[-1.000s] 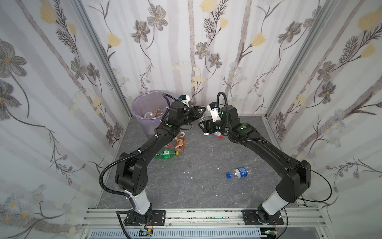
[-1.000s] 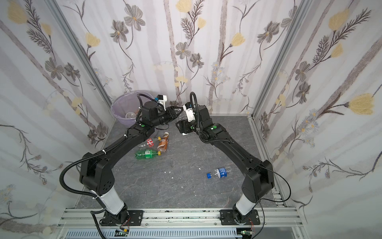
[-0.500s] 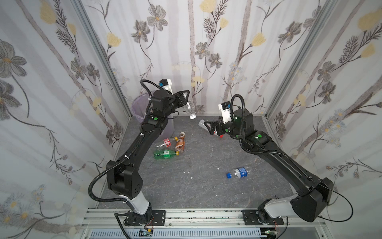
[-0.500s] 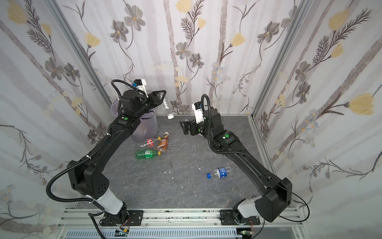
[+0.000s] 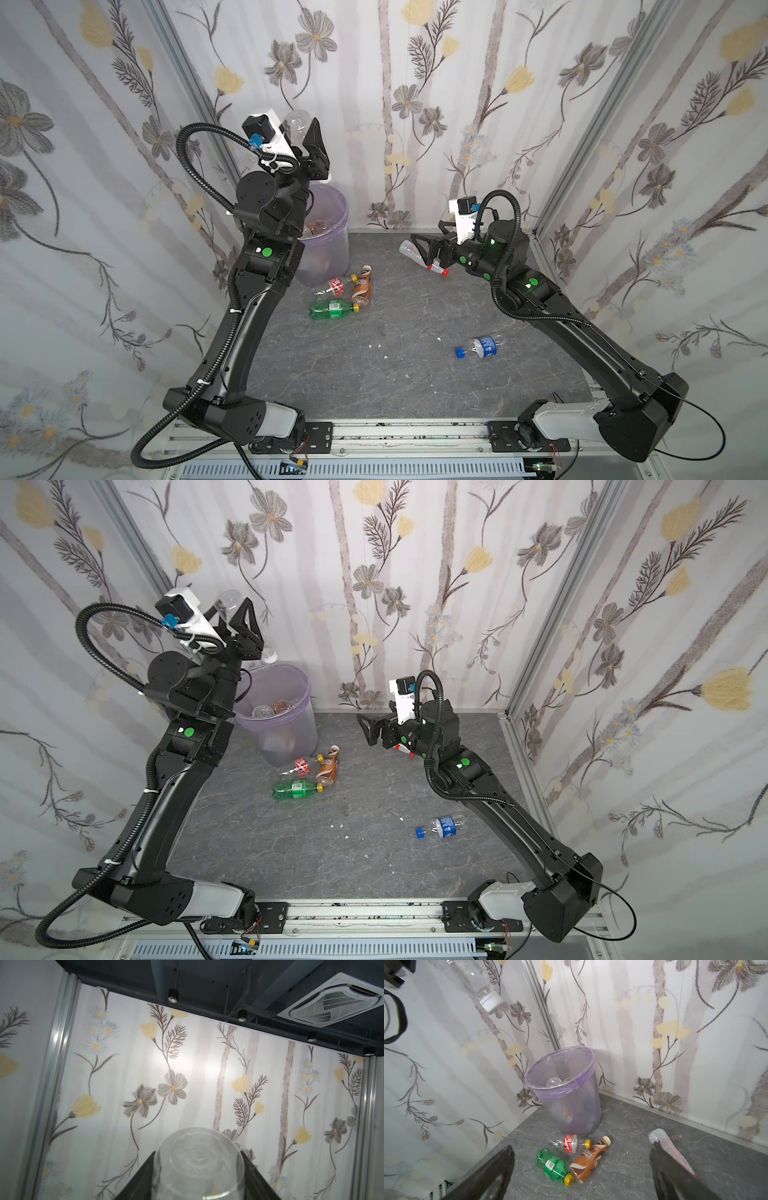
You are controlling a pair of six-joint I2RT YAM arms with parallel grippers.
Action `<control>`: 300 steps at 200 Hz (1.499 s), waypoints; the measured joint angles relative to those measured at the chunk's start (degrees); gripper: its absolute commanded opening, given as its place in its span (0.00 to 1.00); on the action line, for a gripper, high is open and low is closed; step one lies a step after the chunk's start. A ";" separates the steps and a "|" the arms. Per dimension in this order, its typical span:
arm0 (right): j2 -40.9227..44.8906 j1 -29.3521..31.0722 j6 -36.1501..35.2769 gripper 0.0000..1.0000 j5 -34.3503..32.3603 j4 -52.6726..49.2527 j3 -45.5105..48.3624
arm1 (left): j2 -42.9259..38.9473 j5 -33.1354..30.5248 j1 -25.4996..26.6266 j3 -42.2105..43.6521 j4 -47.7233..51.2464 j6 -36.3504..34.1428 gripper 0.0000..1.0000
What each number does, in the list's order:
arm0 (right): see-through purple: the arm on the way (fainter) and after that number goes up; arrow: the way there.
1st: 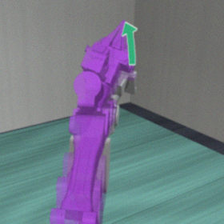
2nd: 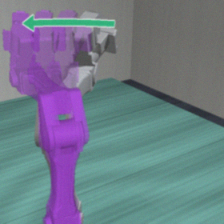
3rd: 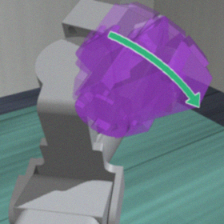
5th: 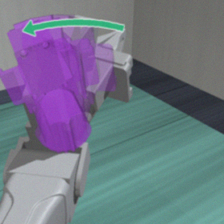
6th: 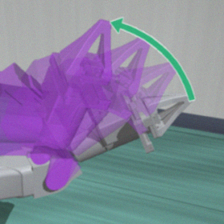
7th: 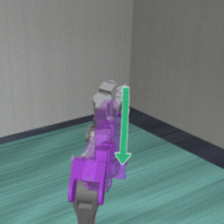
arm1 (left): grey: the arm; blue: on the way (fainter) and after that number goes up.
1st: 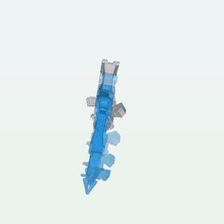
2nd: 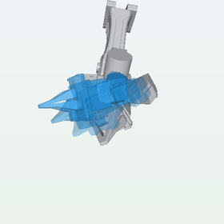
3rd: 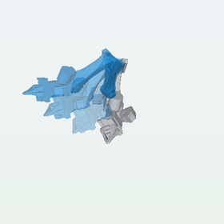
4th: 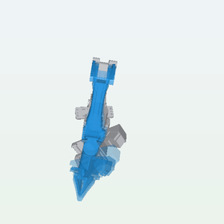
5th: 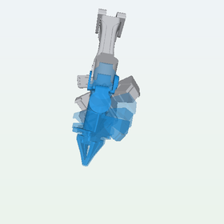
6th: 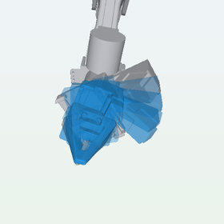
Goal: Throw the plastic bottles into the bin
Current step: 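Carry the clear bottle over the bin with the left gripper while the right gripper withdraws, then reach the right gripper to the red-cap white bottle while the left arm returns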
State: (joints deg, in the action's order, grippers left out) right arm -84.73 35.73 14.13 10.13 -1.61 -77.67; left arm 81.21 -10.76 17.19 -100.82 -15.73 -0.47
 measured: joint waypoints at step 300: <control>-10.82 -11.17 7.87 1.00 -15.56 -9.27 14.43 | -0.31 16.96 8.48 34.88 6.51 35.98 1.00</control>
State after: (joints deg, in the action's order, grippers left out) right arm -95.55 24.56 22.00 -5.43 -10.87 -63.24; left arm 80.90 6.20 25.67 -65.93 -9.21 35.51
